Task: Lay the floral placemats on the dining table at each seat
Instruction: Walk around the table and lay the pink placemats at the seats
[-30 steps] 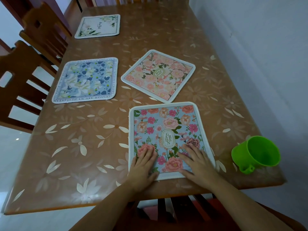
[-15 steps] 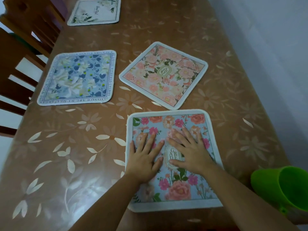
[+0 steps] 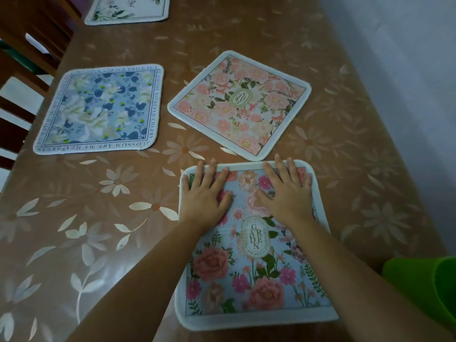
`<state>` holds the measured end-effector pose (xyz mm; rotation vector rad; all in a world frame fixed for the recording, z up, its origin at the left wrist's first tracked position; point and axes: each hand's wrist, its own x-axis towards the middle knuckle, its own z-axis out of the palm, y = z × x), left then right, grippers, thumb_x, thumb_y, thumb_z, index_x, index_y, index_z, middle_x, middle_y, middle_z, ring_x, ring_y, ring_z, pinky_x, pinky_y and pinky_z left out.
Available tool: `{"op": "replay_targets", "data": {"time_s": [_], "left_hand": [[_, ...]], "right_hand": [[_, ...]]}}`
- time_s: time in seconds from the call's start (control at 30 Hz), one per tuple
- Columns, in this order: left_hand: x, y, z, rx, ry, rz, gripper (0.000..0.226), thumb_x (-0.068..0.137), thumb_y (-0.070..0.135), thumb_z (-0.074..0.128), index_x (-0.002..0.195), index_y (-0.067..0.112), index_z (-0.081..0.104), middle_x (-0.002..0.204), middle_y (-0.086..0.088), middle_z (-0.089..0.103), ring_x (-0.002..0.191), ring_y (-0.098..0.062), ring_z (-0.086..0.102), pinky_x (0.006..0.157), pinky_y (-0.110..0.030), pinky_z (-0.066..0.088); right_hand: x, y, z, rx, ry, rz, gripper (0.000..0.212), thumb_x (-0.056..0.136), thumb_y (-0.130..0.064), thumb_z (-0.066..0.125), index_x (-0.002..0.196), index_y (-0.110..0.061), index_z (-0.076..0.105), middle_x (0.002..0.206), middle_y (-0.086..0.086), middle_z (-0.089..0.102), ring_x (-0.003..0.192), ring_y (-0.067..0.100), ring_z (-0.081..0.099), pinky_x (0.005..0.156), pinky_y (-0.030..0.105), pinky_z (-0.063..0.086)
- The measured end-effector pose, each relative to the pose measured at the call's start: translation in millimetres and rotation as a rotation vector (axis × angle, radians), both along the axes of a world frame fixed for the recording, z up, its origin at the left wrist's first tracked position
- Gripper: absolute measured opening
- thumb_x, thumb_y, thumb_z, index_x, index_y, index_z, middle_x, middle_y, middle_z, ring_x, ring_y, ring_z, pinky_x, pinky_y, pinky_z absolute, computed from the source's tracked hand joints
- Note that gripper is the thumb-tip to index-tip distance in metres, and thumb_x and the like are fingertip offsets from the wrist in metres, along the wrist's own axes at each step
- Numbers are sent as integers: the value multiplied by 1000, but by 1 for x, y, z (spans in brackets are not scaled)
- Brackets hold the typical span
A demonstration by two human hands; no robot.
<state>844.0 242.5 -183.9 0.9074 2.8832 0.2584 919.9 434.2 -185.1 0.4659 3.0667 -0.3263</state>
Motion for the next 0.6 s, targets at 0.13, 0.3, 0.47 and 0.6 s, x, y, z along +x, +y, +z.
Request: {"op": "replay_targets", "data": {"time_s": [0.13, 0.3, 0.47, 0.6], "left_hand": [[21, -11, -2, 9, -34, 42, 62, 85, 58, 8, 141, 34, -4, 153, 3, -8, 138, -19, -16, 110, -48, -8], [60, -32, -1, 4, -63, 0, 62, 86, 61, 8, 139, 36, -10, 151, 4, -14, 135, -16, -25, 109, -41, -12], [97, -48, 5, -11, -71, -52, 61, 88, 56, 12, 142, 33, -5, 152, 0, -10, 136, -17, -23, 105, -36, -20], [123, -57, 8, -25, -94, -75, 60, 90, 55, 13, 142, 33, -6, 152, -1, -9, 137, -19, -20, 107, -41, -17]], "right_hand": [[26, 3, 2, 28, 8, 3, 68, 85, -65, 28, 142, -30, 13, 155, 2, 6, 141, 26, -1, 110, 57, 6], [76, 2, 10, -28, 27, 61, 72, 83, -67, 11, 140, -24, 24, 151, 6, 23, 139, 27, 16, 111, 45, 14], [116, -8, 12, -12, -18, 62, 67, 85, -65, 13, 141, -29, 16, 151, -2, 8, 139, 22, 7, 109, 46, 11], [136, -20, 18, 2, -72, 42, 69, 85, -66, 7, 141, -27, 20, 150, 3, 12, 138, 29, 11, 106, 52, 14]]}}
